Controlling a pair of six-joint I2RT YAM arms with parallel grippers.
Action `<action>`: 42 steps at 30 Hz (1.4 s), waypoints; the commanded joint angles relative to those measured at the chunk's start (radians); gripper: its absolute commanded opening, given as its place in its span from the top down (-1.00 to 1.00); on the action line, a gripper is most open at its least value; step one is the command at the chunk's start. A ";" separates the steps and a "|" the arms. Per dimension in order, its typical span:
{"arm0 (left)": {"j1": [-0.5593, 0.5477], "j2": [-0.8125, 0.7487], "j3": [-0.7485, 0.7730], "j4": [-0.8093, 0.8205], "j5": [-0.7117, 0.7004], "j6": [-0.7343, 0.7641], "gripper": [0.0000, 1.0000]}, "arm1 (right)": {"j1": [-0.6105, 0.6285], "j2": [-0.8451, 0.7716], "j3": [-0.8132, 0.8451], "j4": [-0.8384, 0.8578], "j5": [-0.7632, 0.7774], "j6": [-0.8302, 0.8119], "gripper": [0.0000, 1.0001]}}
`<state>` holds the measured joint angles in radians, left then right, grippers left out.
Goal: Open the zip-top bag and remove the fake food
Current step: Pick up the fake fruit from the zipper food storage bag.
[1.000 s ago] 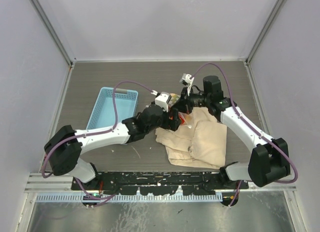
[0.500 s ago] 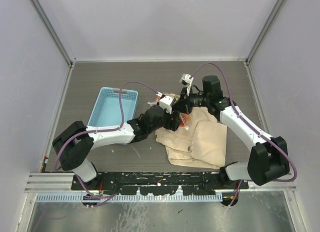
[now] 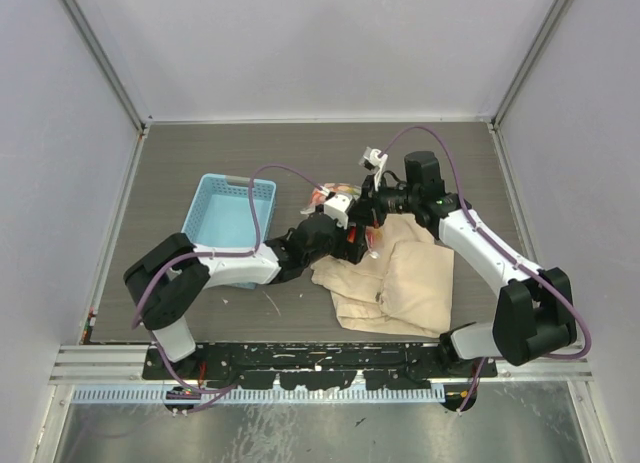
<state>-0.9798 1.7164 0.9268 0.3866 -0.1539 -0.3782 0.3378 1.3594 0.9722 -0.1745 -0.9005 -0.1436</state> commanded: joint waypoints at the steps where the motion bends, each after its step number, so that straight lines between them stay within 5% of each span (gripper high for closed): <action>1: -0.003 0.039 0.033 0.091 -0.034 -0.013 -0.72 | 0.007 -0.007 0.034 0.036 -0.029 0.002 0.98; 11: -0.009 0.076 0.017 0.164 -0.049 -0.030 -0.59 | 0.004 0.002 0.027 0.049 -0.048 0.017 0.98; 19: -0.023 0.105 0.010 0.166 -0.117 -0.059 -0.26 | 0.003 0.018 0.026 0.051 -0.052 0.018 0.98; 28: -0.024 0.094 0.001 0.160 -0.085 -0.051 -0.50 | -0.003 0.014 0.026 0.051 -0.053 0.016 0.98; 31: -0.023 0.095 -0.004 0.154 -0.096 -0.056 -0.29 | -0.008 0.013 0.026 0.052 -0.053 0.017 0.98; 34: -0.024 0.083 -0.010 0.150 -0.098 -0.057 0.16 | -0.015 0.014 0.025 0.052 -0.056 0.018 0.98; 42: -0.024 -0.039 -0.040 0.106 -0.068 -0.050 0.41 | -0.022 0.009 0.027 0.049 -0.057 0.013 0.98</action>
<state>-1.0004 1.7721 0.8986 0.5037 -0.2321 -0.4477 0.3149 1.3930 0.9722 -0.1654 -0.9154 -0.1417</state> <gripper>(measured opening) 0.483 0.039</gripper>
